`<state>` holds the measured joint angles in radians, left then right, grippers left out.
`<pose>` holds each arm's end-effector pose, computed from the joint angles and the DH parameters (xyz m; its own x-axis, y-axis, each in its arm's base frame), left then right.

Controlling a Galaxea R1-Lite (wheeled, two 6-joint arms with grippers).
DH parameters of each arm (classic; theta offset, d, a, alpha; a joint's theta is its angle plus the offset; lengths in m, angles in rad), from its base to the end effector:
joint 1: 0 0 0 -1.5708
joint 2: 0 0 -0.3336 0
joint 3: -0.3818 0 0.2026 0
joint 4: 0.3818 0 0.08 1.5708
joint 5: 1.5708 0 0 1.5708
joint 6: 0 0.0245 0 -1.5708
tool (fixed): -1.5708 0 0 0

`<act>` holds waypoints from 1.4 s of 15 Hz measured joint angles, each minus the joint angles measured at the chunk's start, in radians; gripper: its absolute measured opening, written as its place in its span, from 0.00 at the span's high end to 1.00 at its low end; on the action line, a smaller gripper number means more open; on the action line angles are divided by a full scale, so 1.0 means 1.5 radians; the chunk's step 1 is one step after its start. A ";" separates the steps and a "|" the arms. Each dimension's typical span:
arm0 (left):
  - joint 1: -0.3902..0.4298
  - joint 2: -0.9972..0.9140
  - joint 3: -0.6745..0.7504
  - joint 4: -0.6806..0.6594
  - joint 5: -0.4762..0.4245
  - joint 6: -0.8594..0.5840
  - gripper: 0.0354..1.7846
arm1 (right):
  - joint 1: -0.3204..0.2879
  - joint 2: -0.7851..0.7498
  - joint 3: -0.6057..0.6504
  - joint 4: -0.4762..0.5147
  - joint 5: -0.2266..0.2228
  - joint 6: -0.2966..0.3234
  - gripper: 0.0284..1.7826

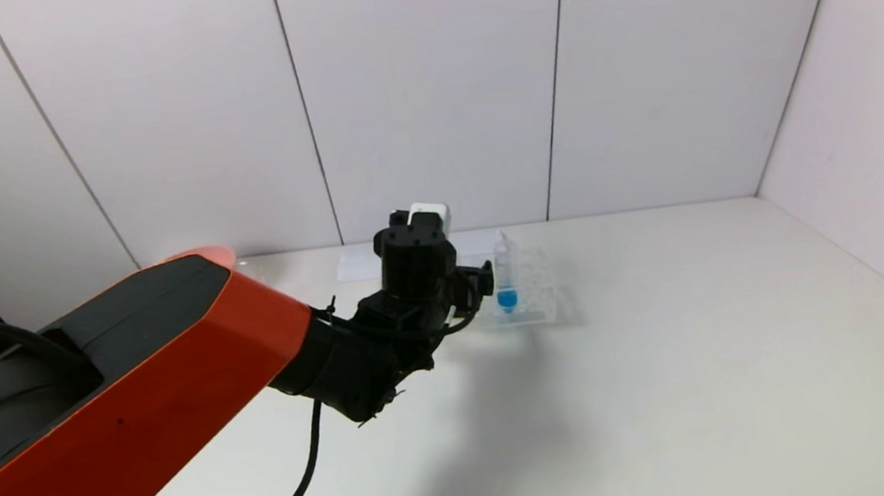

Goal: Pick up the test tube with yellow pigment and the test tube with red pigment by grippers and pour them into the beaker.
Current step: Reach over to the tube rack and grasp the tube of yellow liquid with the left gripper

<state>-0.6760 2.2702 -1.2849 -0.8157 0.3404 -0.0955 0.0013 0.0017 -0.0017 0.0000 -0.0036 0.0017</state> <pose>0.3820 -0.2959 0.1229 0.9337 -0.3209 -0.1591 0.3190 0.9470 -0.0379 -0.0411 -0.0001 0.0761 1.0000 -0.0023 0.0000 0.0023 1.0000 0.0017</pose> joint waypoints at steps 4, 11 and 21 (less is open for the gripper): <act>-0.005 0.005 -0.006 0.000 0.001 -0.006 0.01 | 0.000 0.000 0.000 0.000 0.000 0.000 0.05; -0.005 0.013 -0.013 0.000 0.002 -0.008 0.01 | 0.000 0.000 0.000 0.000 0.000 0.000 0.05; -0.005 0.016 -0.013 0.000 0.003 -0.007 0.49 | 0.000 0.000 0.000 0.000 0.000 0.000 0.05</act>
<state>-0.6840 2.2936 -1.3043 -0.8157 0.3443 -0.1066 0.0013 0.0017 -0.0017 0.0000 -0.0038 0.0017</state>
